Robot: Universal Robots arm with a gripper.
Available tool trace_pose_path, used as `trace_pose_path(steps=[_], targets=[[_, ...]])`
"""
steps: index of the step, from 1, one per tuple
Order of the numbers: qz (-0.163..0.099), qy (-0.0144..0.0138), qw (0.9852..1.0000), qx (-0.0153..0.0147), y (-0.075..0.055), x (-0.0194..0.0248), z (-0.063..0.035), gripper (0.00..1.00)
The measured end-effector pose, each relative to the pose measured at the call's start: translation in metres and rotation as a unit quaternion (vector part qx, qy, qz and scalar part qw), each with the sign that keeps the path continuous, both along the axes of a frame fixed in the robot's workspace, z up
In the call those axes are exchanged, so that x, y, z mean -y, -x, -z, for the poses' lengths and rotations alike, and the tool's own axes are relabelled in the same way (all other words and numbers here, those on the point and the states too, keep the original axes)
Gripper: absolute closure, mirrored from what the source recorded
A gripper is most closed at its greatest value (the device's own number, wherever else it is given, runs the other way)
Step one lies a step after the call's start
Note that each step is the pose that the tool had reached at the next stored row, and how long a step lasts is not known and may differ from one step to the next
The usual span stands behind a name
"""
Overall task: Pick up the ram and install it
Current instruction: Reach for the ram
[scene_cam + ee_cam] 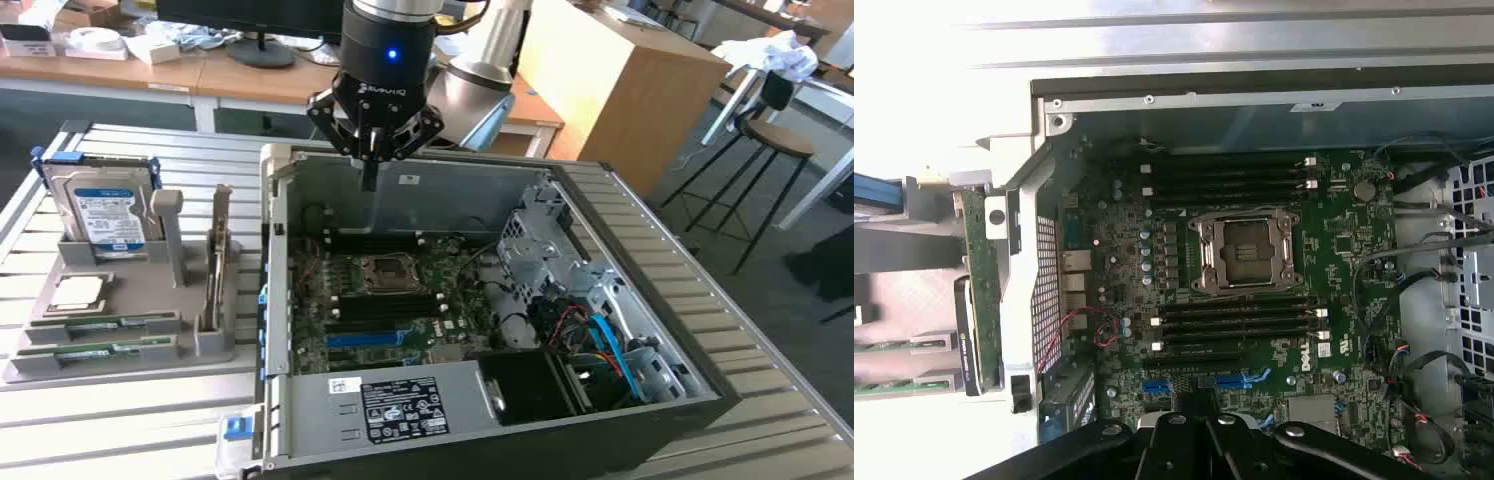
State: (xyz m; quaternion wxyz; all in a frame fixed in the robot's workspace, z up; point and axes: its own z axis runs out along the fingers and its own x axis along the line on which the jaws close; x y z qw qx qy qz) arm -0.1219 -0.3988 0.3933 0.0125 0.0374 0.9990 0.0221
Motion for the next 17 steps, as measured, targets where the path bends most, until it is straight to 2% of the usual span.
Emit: trace_pose_path(steps=[12,17], targets=[[0.000,0.0000,1.0000,0.0000,0.0002,0.0000,0.0000,0.90],[0.000,0.0000,1.0000,0.0000,0.0066,0.0000,0.0000,0.90]])
